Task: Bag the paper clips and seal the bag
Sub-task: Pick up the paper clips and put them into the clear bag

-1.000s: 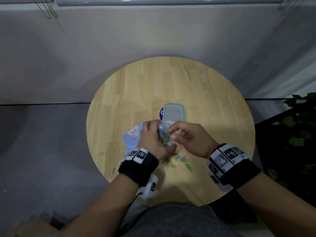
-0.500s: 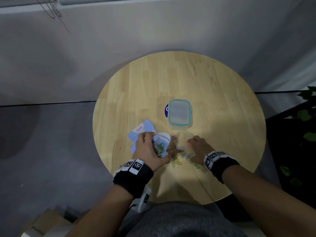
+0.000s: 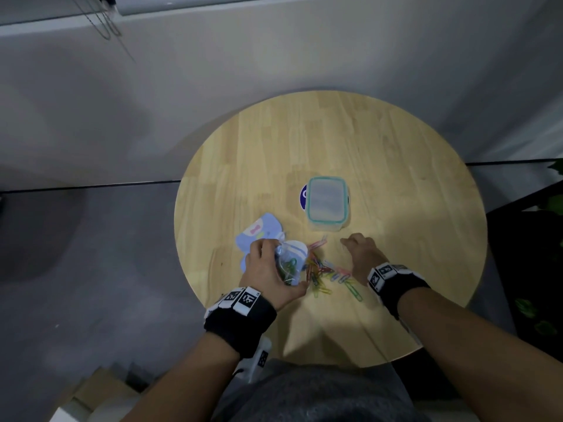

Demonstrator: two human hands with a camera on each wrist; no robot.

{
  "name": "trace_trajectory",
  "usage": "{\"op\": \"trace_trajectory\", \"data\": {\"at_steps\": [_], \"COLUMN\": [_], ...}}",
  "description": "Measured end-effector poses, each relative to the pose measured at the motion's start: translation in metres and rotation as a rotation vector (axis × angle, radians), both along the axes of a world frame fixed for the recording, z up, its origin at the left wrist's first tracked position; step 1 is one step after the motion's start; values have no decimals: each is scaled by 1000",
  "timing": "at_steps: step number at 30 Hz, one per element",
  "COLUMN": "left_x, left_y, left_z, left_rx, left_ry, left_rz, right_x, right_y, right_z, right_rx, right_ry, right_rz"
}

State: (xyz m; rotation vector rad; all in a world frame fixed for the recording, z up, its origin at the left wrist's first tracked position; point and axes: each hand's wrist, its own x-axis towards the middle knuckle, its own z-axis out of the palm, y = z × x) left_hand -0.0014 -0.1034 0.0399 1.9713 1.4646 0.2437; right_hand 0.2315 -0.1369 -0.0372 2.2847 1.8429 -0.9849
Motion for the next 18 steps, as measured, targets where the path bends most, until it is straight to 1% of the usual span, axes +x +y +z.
{"op": "trace_trajectory", "data": {"at_steps": [2,5,8,10,12,15,18], "left_x": [-2,-3,-1,1,3,6,7], "left_y": [-1,-3,-7,-8,-10,-11,-11], "left_z": [0,-3,-7,-10,-11,-12,-11], "left_rx": [4,15,30,55,81,103,118], "left_ry": [-6,-5,22,38,48,43,40], "left_rz": [5,-5,-17,-41,-66,-73,-77], "right_x": [-3,-6,-6,-7,-10,-20,-29], "right_y": [-7,-25,-42,-50,-54,-51,-45], "right_z": [0,3,8,10,10,7,7], "right_rx": [27,28,-8,-25,-4,-33,-43], "right_ry": [27,13,8,8,1,-32,-73], "right_rz": [74,207,246,205,117,-8,-70]}}
